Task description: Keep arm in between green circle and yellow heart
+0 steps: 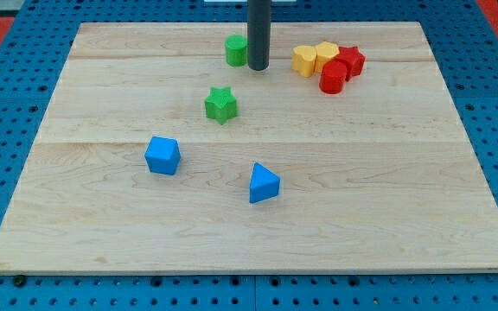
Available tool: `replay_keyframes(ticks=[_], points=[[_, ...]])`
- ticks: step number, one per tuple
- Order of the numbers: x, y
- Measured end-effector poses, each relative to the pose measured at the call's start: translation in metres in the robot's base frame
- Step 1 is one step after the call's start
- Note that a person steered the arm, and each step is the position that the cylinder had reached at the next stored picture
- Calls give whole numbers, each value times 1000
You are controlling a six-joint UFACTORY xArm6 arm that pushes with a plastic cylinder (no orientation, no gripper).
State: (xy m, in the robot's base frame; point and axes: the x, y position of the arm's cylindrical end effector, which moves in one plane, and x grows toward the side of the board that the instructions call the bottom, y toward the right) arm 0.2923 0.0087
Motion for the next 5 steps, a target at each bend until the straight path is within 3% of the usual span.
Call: replay_keyframes(ticks=[2,4,5], points=[[0,0],[-14,37],[-52,33]])
